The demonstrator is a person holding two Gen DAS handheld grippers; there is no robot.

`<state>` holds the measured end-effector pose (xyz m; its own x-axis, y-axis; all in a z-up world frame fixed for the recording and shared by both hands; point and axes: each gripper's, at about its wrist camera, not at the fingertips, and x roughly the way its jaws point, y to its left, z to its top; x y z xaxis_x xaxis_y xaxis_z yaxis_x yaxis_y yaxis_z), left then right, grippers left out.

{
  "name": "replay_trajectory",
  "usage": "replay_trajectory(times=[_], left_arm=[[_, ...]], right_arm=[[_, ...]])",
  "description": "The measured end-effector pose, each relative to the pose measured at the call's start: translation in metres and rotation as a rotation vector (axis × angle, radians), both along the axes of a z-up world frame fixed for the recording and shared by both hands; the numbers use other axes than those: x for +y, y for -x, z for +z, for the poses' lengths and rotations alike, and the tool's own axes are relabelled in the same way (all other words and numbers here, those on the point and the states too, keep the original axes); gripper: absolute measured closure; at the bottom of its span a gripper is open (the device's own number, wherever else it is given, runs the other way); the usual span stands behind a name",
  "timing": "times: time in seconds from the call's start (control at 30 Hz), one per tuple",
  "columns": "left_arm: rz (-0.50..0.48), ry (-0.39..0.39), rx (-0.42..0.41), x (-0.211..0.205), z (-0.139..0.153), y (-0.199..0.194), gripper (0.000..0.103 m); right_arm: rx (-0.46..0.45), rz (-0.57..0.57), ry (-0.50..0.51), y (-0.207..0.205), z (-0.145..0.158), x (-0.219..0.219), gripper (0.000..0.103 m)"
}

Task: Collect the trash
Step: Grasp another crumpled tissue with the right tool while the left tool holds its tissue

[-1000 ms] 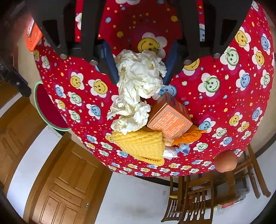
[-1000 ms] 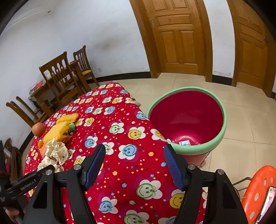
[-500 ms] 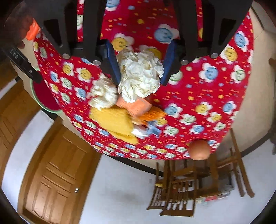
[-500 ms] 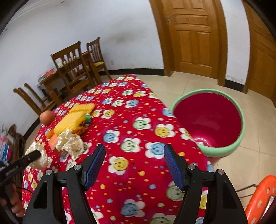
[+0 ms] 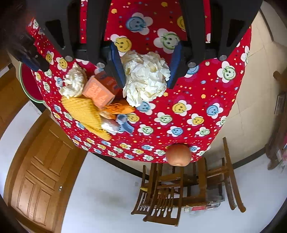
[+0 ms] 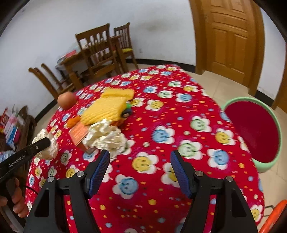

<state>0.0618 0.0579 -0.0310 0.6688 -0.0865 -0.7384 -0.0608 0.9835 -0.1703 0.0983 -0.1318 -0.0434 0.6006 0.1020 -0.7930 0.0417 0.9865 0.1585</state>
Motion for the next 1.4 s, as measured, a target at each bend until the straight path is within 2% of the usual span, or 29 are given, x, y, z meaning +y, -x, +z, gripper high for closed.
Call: replay_trajectory(times=[0.27,0.57,0.63,0.7,0.9,1.1,1.4], left_arm=[[0.010,0.025,0.013,0.010,-0.008,-0.005,0.055],[0.015,0.041,0.021,0.015,-0.012,-0.009,0.055],[0.016,0.039,0.023,0.015,-0.013,-0.010,0.055],[0.016,0.039,0.024,0.015,-0.013,-0.009,0.055],[0.009,0.036,0.017,0.012,-0.011,-0.007,0.055],[-0.016,0.032,0.001,0.002,-0.003,0.000,0.055],[-0.067,0.036,-0.022,-0.018,0.011,0.010,0.055]], right_arm=[[0.037,0.055,0.025,-0.023,-0.017,0.025,0.032],[0.067,0.100,-0.008,-0.044,-0.037,0.033,0.032],[0.072,0.106,-0.018,-0.044,-0.041,0.033,0.037],[0.075,0.115,-0.020,-0.043,-0.042,0.033,0.055],[0.061,0.137,-0.044,-0.034,-0.038,0.032,0.078],[0.028,0.148,-0.053,-0.017,-0.027,0.027,0.089],[-0.033,0.121,-0.068,0.011,-0.002,0.008,0.096]])
